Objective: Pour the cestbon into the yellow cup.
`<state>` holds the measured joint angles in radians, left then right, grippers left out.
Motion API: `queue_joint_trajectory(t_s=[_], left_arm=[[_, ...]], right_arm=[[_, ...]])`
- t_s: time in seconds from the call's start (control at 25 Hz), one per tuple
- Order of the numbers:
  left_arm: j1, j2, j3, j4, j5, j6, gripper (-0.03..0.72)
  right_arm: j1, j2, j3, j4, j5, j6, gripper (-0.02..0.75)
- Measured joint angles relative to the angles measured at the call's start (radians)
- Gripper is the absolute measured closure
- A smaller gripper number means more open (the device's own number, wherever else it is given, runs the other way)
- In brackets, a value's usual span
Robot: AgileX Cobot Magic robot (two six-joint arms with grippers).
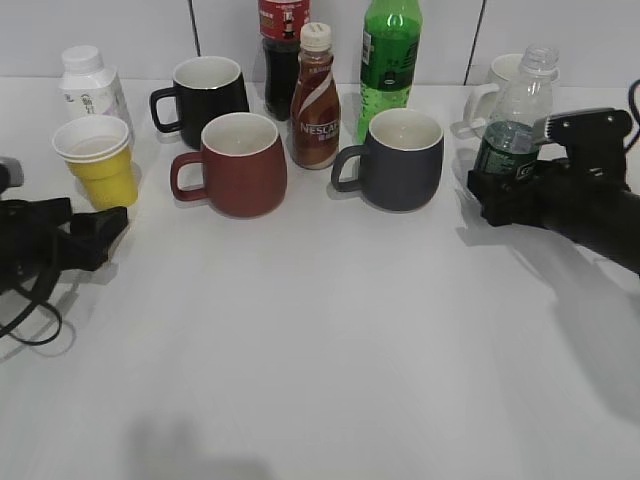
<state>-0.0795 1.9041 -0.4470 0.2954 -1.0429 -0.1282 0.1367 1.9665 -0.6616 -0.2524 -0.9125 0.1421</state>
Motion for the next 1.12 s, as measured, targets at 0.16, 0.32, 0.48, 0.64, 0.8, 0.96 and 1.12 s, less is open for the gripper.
queue_joint_trajectory(t_s=[0.16, 0.32, 0.48, 0.64, 0.8, 0.96, 1.12], left_arm=[[0.0, -0.082, 0.064, 0.004, 0.008, -0.008, 0.079], [0.0, -0.188, 0.107, 0.03, 0.07, -0.068, 0.09], [0.0, -0.313, 0.111, 0.077, 0.182, -0.207, 0.095], [-0.001, -0.458, 0.111, 0.129, 0.348, -0.299, 0.097], [-0.006, -0.614, 0.109, 0.143, 0.518, -0.386, 0.097], [-0.056, -0.764, 0.047, 0.134, 0.802, -0.403, 0.1], [-0.153, -0.862, -0.068, 0.087, 1.18, -0.404, 0.101]], right_arm=[[0.0, -0.038, 0.061, 0.029, -0.001, 0.001, 0.115], [0.0, -0.071, 0.139, 0.038, 0.002, 0.021, 0.116], [0.0, -0.131, 0.18, 0.038, 0.107, 0.028, 0.127], [0.003, -0.22, 0.181, 0.0, 0.267, 0.089, 0.142], [0.037, -0.331, 0.181, -0.081, 0.425, 0.173, 0.146], [0.082, -0.449, 0.182, -0.108, 0.616, 0.224, 0.146], [0.139, -0.565, 0.141, -0.11, 0.877, 0.252, 0.148]])
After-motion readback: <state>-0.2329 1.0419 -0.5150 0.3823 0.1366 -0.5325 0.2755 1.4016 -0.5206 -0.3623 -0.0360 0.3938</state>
